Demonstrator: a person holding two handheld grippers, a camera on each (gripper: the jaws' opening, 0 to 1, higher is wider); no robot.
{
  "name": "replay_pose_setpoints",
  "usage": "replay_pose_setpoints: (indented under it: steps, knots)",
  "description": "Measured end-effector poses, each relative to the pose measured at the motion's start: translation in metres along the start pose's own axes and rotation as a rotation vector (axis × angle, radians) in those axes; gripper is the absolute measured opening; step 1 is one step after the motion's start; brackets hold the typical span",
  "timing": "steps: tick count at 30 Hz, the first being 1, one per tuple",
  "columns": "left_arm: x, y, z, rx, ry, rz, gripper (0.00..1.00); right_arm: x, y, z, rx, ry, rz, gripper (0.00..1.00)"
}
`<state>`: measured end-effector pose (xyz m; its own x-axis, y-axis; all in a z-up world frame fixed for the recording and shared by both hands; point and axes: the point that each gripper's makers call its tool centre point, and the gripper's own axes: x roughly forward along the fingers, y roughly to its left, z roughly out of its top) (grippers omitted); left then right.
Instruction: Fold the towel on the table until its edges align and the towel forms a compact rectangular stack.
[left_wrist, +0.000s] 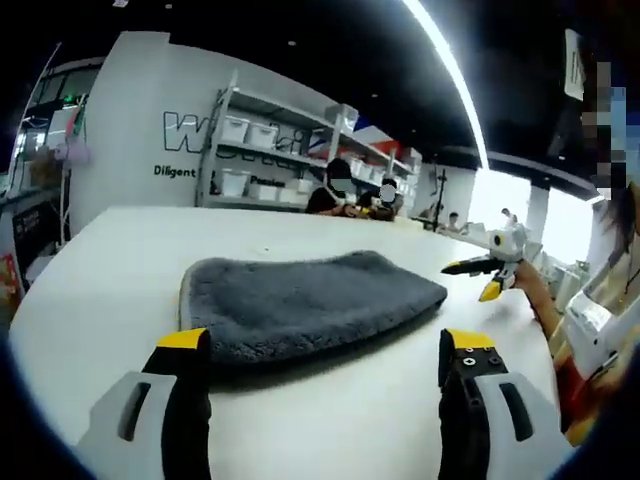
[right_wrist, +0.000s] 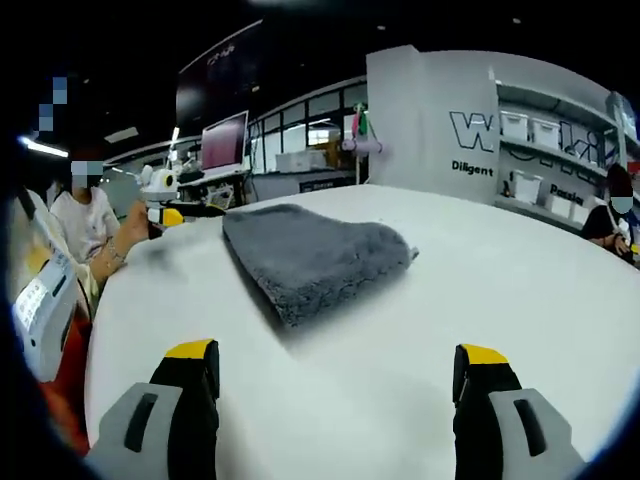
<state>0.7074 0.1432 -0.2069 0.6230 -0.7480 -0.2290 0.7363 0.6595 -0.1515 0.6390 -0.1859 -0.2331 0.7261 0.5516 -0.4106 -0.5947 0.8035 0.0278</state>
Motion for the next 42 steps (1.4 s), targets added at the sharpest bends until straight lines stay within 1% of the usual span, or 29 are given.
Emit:
replay_pose_setpoints:
  steps: [1, 3, 4, 8, 10, 12, 14, 16, 17, 19, 22, 24, 25, 27, 28, 31, 33, 36, 37, 38, 39, 41, 42]
  knots:
    - [0.0, 0.0, -0.001, 0.023, 0.01, 0.01, 0.91, -0.001, 0.0, 0.001, 0.01, -0.003, -0.003, 0.99]
    - [0.001, 0.002, -0.004, 0.031, 0.021, 0.031, 0.93, -0.003, -0.002, 0.005, 0.013, -0.024, -0.01, 0.99]
    - [0.001, 0.002, -0.005, 0.033, 0.025, 0.036, 0.93, -0.004, -0.003, 0.007, 0.027, -0.038, -0.01, 0.99]
    - [0.002, -0.002, -0.008, 0.031, 0.037, 0.017, 0.93, -0.005, -0.002, 0.018, 0.07, -0.091, 0.013, 0.99]
    - [0.002, -0.005, -0.009, 0.025, 0.037, 0.006, 0.92, -0.006, -0.002, 0.023, 0.074, -0.104, 0.01, 0.99]
    - [-0.001, -0.008, -0.008, 0.042, 0.045, -0.002, 0.93, -0.008, 0.0, 0.036, 0.073, -0.14, 0.009, 0.99]
    - [-0.004, -0.006, -0.006, 0.058, 0.041, 0.011, 0.93, -0.009, -0.001, 0.047, 0.095, -0.16, 0.003, 0.99]
    - [-0.007, -0.002, -0.003, 0.051, 0.028, 0.031, 0.94, -0.009, -0.006, 0.054, 0.12, -0.165, -0.023, 0.99]
    - [-0.007, -0.002, -0.002, 0.041, 0.018, 0.031, 0.93, -0.008, -0.008, 0.056, 0.118, -0.163, -0.031, 0.99]
    - [-0.008, -0.007, -0.001, 0.012, 0.013, -0.003, 0.93, -0.006, -0.01, 0.061, 0.107, -0.152, -0.044, 0.97]
    - [-0.009, -0.013, 0.001, 0.013, 0.004, -0.022, 0.93, -0.003, -0.013, 0.073, 0.13, -0.165, -0.046, 0.89]
    - [-0.009, -0.015, 0.002, 0.016, -0.001, -0.028, 0.93, 0.001, -0.014, 0.082, 0.169, -0.174, -0.041, 0.87]
    - [-0.01, -0.018, 0.003, 0.003, -0.006, -0.045, 0.93, 0.005, -0.016, 0.087, 0.19, -0.182, -0.041, 0.86]
    - [-0.009, -0.021, 0.004, -0.017, -0.017, -0.064, 0.93, 0.011, -0.016, 0.094, 0.193, -0.181, -0.036, 0.81]
    - [-0.009, -0.023, 0.003, -0.02, -0.015, -0.071, 0.93, 0.014, -0.015, 0.096, 0.185, -0.178, -0.03, 0.76]
    - [-0.008, -0.028, 0.001, 0.003, 0.002, -0.073, 0.93, 0.023, -0.01, 0.106, 0.158, -0.171, -0.017, 0.69]
    - [-0.008, -0.027, 0.003, 0.008, -0.002, -0.071, 0.93, 0.028, -0.008, 0.115, 0.149, -0.175, -0.012, 0.66]
    - [-0.009, -0.028, 0.004, -0.003, -0.006, -0.081, 0.93, 0.032, -0.011, 0.123, 0.145, -0.185, -0.009, 0.49]
    - [-0.009, -0.028, 0.004, -0.004, -0.006, -0.081, 0.93, 0.033, -0.011, 0.126, 0.149, -0.194, 0.003, 0.42]
    - [-0.009, -0.027, 0.004, -0.003, -0.007, -0.076, 0.93, 0.035, -0.011, 0.127, 0.166, -0.198, 0.017, 0.38]
    - [-0.009, -0.026, 0.005, 0.001, -0.007, -0.067, 0.93, 0.036, -0.012, 0.125, 0.197, -0.192, 0.029, 0.34]
    - [-0.01, -0.025, 0.005, 0.001, -0.009, -0.061, 0.93, 0.039, -0.015, 0.121, 0.207, -0.177, 0.03, 0.27]
    - [-0.01, -0.025, 0.006, -0.002, -0.013, -0.063, 0.93, 0.041, -0.017, 0.117, 0.208, -0.166, 0.022, 0.26]
